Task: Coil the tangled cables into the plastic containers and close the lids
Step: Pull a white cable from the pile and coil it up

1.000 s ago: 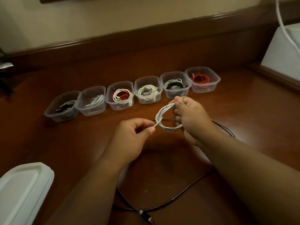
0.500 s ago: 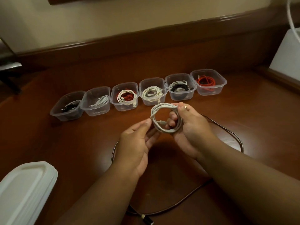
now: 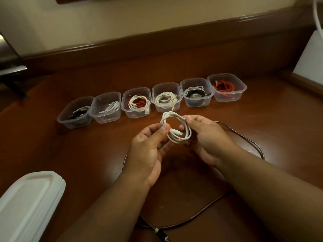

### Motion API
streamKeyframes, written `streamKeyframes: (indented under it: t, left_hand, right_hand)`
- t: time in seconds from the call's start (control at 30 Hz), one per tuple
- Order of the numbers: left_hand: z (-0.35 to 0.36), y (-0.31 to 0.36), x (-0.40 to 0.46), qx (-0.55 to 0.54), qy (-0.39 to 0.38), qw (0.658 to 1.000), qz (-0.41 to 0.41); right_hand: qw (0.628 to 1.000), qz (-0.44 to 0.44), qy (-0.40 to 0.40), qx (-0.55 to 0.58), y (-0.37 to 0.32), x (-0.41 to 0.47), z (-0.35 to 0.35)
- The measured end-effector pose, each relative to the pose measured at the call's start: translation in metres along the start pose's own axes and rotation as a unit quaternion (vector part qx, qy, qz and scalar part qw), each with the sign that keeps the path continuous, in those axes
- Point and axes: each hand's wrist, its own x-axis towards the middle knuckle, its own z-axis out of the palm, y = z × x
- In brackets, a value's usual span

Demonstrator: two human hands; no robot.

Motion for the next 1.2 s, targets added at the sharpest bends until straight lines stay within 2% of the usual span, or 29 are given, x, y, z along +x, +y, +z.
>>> streamKeyframes:
  t: [0.07,0.17,0.33,0.47,0.7,0.9,1.13,1.2]
  left_hand:
    - [-0.002,0.001,0.001,0.017,0.014,1.0,0.008]
    - [-0.005,0.003,0.003,0.041,0.034,0.998,0.026]
    - [-0.006,0.005,0.005,0.03,0.072,0.997,0.022]
    - [-0.006,0.006,0.004,0.025,0.063,0.997,0.029]
    - [-0.008,0.009,0.006,0.0,0.048,0.999,0.012]
    - [-0.007,0.009,0.005,0.009,0.046,0.999,0.021]
    - [-0.009,0.006,0.008,0.047,0.047,0.996,0.059]
    - [-0.01,0.006,0.009,0.043,0.052,0.996,0.056]
  right_hand:
    - [0.994,-0.037,0.009,-0.099,0.0,0.001,-0.002]
    - [0.949,-0.134,0.007,-0.285,0.002,-0.001,-0.006]
    - [0.914,-0.198,-0.116,-0.334,0.005,-0.008,-0.009]
    - [0.891,-0.23,-0.103,-0.378,0.009,-0.006,-0.006]
    - [0.916,-0.193,-0.107,-0.335,0.008,-0.006,-0.005]
    - [0.958,-0.133,-0.151,-0.202,0.011,-0.006,-0.002]
    - [0.976,-0.135,-0.108,-0.134,0.015,0.002,-0.003]
    - [0.971,-0.154,-0.104,-0.148,0.014,0.001,-0.003]
